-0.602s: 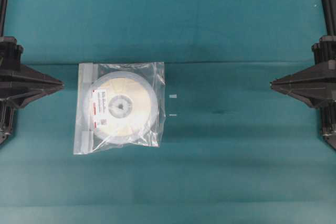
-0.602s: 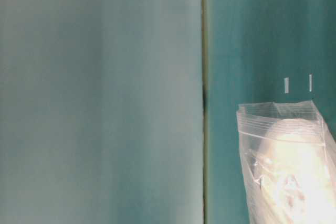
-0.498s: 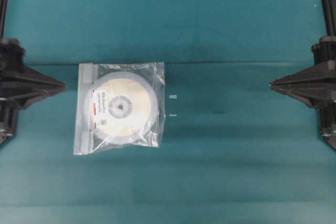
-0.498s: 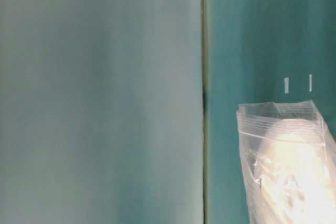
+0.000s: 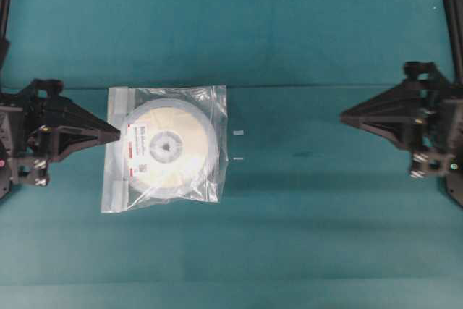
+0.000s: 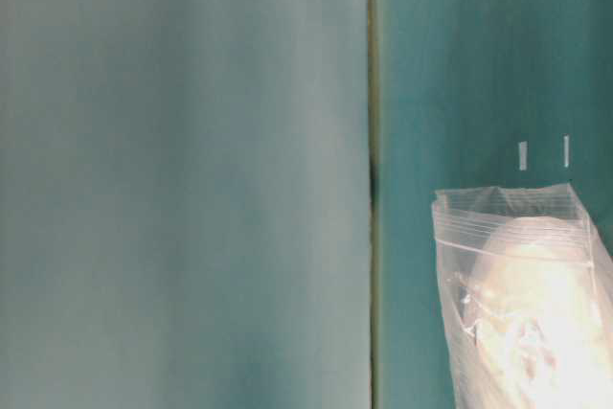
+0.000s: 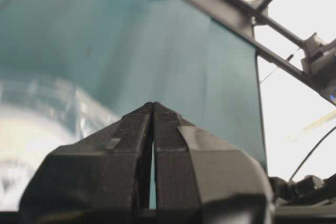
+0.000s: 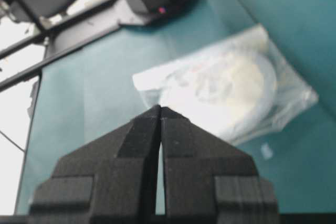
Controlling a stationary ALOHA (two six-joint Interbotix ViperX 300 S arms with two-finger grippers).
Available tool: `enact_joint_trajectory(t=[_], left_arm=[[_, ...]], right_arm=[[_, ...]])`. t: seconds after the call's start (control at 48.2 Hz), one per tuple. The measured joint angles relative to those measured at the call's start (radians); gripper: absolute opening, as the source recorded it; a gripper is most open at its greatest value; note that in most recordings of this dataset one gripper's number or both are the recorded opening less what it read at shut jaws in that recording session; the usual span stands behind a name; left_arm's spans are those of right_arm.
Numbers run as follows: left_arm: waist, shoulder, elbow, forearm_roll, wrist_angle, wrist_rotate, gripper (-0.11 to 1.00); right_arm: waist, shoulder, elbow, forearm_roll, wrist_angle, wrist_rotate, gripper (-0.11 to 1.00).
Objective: Take out the reel from the clear zip bag.
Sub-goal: 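Move both grippers inward toward the clear bag holding the white reel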
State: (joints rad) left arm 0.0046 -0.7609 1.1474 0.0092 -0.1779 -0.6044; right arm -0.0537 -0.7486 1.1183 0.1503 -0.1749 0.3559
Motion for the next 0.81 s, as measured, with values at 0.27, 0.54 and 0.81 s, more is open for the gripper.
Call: enact_joint_trajectory(t=[0.27, 0.54, 0.81], left_arm=[[0.054, 0.04, 0.005, 0.002, 0.137, -0.244, -0.02], [0.117, 0.052, 0.097, 0.0, 0.172, -0.342, -0.02], [0.173, 0.074, 0.209, 0.0, 0.078, -0.344, -0.01]], right_arm=[[-0.078, 0.193, -0.072, 0.003, 0.037, 0.144, 0.0], [-0.083, 0.371, -0.17, 0.003, 0.101, 0.255, 0.0], [-0.08, 0.431, -0.204, 0.003, 0.086, 0.287, 0.18]])
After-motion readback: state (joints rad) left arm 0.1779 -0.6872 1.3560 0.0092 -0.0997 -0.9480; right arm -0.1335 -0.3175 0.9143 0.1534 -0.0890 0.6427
